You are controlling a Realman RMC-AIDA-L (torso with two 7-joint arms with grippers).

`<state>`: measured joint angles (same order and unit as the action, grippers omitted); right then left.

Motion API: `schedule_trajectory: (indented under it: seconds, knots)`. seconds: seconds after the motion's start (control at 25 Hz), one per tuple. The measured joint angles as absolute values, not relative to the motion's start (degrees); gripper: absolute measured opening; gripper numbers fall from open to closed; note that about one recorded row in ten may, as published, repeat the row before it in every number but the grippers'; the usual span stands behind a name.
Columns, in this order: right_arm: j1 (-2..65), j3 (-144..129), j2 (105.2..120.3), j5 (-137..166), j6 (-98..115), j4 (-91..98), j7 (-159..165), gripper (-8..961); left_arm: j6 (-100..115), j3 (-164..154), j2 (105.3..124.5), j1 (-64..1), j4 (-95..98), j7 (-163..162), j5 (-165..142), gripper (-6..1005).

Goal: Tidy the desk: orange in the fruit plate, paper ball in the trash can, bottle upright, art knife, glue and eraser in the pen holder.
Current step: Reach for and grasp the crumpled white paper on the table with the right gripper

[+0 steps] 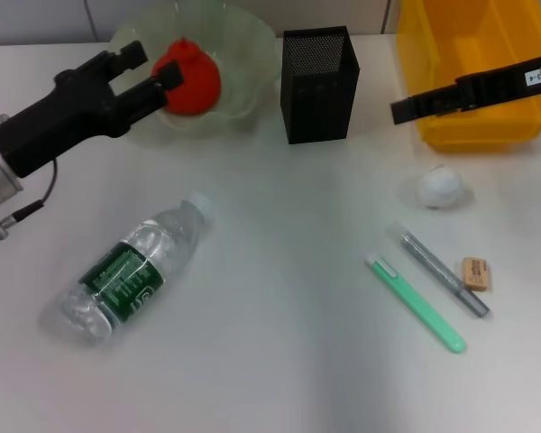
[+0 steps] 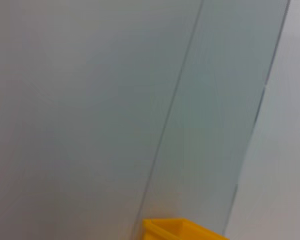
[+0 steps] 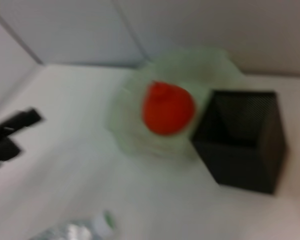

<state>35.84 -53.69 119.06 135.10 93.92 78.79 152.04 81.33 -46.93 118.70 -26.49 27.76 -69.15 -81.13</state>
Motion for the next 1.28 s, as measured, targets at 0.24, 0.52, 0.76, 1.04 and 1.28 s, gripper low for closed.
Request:
schedule_trajectory:
  seconds: [0.24,0.52,0.76,1.04,1.28]
  knots:
    - [38.76,-59.94,119.15,150.12,95.22,79.61,165.11,832,80.92,-49.70,118.70,-27.32,27.60,-68.21,-81.07,728]
    - [40.33,-61.91,119.21,155.99,93.94,75.87,167.89,824,79.68,-50.74,118.78,-28.68,26.12,-67.46,-81.06,727]
    - [42.53,-61.95,119.23,158.90,88.43,68.37,168.27,816,78.83,-50.84,118.81,-29.21,26.03,-67.43,-81.09,727]
    - [46.69,-62.05,119.12,159.79,81.27,57.72,167.52,807,78.20,-50.81,118.83,-29.35,26.01,-67.41,-81.03,727]
    - [48.11,-62.34,119.11,161.97,79.93,54.29,167.34,800,78.17,-50.80,118.83,-29.19,25.94,-67.41,-81.02,727]
